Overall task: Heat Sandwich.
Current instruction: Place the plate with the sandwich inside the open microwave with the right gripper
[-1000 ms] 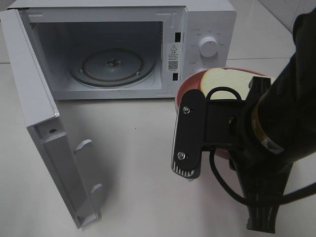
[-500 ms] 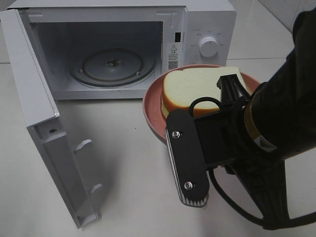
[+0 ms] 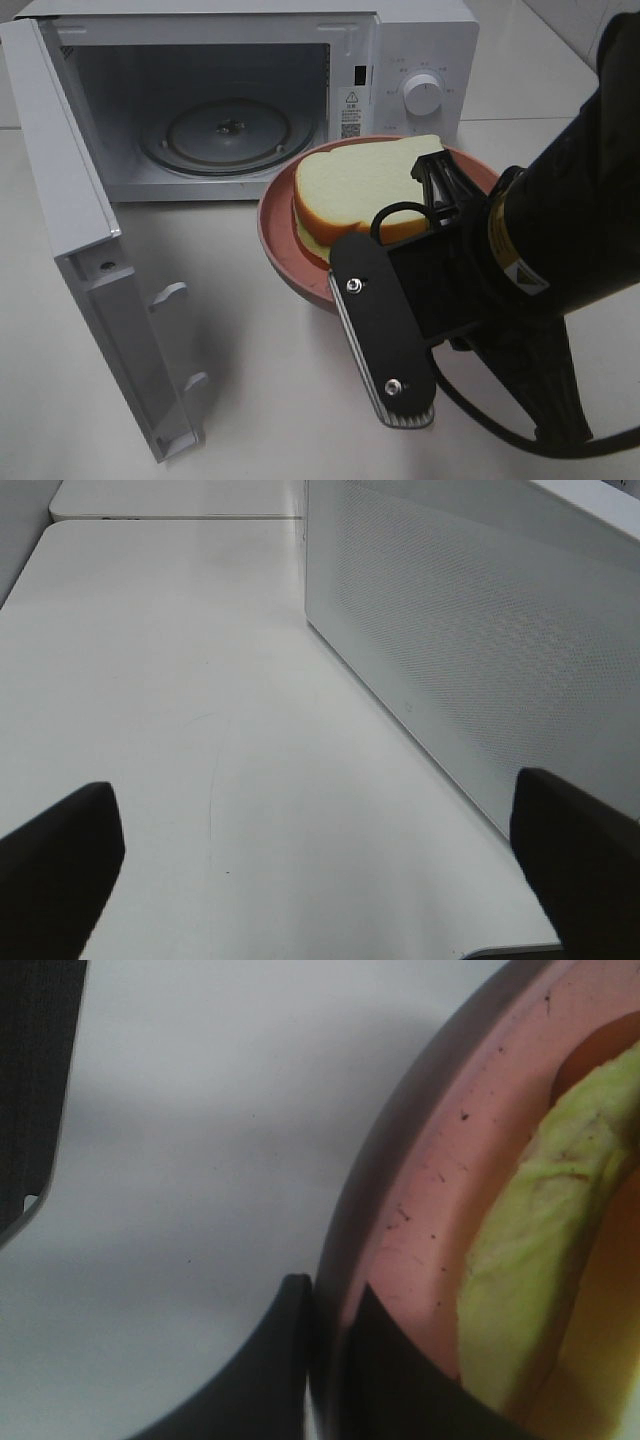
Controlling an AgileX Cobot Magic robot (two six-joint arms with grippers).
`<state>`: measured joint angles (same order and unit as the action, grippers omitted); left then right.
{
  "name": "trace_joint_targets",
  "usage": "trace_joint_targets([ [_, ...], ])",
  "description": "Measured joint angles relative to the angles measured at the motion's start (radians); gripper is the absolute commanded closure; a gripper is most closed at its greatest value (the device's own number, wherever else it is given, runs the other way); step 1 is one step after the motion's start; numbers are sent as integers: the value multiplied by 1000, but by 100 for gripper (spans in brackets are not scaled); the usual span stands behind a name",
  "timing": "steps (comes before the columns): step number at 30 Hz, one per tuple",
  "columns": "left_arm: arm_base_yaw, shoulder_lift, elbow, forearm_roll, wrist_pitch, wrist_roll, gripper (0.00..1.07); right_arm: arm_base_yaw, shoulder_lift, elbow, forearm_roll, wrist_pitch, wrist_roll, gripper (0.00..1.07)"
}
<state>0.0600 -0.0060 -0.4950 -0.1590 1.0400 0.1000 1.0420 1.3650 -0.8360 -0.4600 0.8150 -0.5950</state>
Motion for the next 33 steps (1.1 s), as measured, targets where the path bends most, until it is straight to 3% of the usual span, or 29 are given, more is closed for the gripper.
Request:
trace_joint_targets([
  [18,0,0,0,0,0,0,5,-205,6,0,166,-187,-617,103],
  [33,0,0,0,0,0,0,5,-261,102,-38,194,-255,-747,107],
])
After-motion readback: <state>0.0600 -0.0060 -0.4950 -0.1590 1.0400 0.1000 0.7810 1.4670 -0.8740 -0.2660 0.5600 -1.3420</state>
